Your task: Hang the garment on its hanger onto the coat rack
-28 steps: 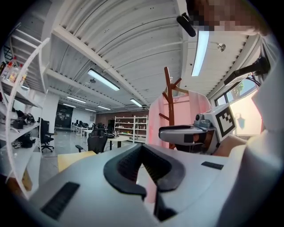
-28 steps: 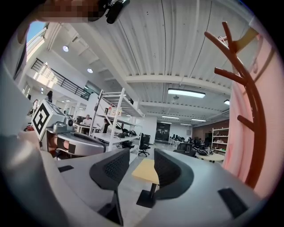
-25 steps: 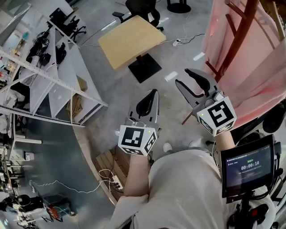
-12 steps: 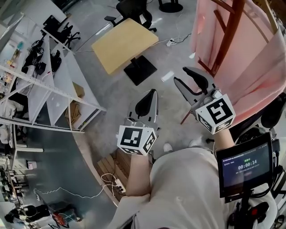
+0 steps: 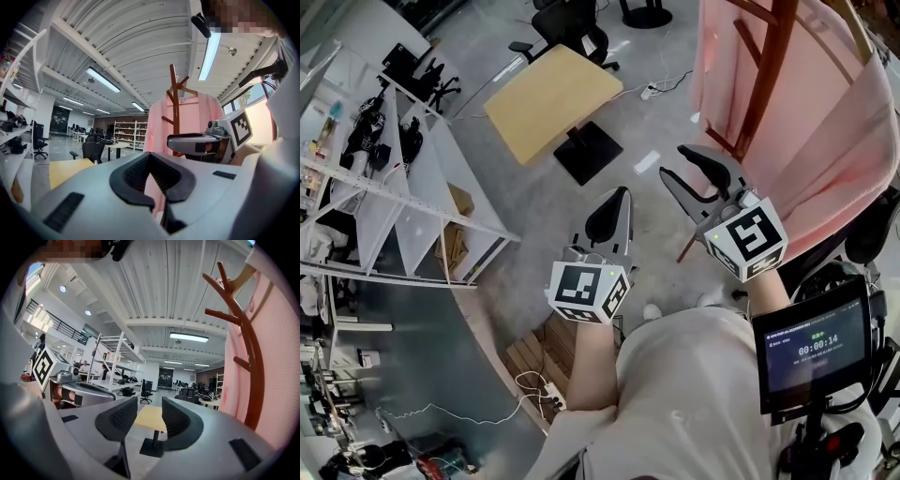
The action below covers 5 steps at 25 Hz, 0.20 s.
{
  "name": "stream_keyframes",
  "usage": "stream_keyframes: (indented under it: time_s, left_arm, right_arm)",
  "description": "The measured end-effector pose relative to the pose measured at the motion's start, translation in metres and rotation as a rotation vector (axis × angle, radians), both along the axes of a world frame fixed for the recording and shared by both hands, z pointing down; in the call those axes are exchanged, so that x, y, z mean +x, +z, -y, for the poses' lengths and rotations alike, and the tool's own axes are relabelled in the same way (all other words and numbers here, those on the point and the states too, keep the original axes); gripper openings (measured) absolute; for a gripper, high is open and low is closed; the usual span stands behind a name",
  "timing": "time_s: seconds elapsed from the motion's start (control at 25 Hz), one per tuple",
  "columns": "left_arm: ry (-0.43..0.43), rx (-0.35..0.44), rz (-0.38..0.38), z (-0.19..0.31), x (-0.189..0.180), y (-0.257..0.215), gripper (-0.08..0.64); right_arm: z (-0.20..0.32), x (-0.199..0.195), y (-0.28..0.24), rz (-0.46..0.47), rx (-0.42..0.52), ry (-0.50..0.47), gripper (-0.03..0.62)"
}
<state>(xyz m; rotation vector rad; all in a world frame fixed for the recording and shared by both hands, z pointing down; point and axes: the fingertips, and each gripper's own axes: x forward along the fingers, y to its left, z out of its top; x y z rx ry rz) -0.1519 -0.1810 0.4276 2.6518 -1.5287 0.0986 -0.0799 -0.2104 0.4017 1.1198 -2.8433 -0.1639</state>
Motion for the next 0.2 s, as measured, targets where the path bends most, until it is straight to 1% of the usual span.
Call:
stream_keyframes:
  time_s: [0.2]
  left_arm:
    - [0.01, -0.003, 0.0, 0.0029, 0.0012, -0.0031, 0.005]
  right_arm:
    - [0.0018, -0.0021, -0.0016, -0.009, 0.003, 0.003, 0.173]
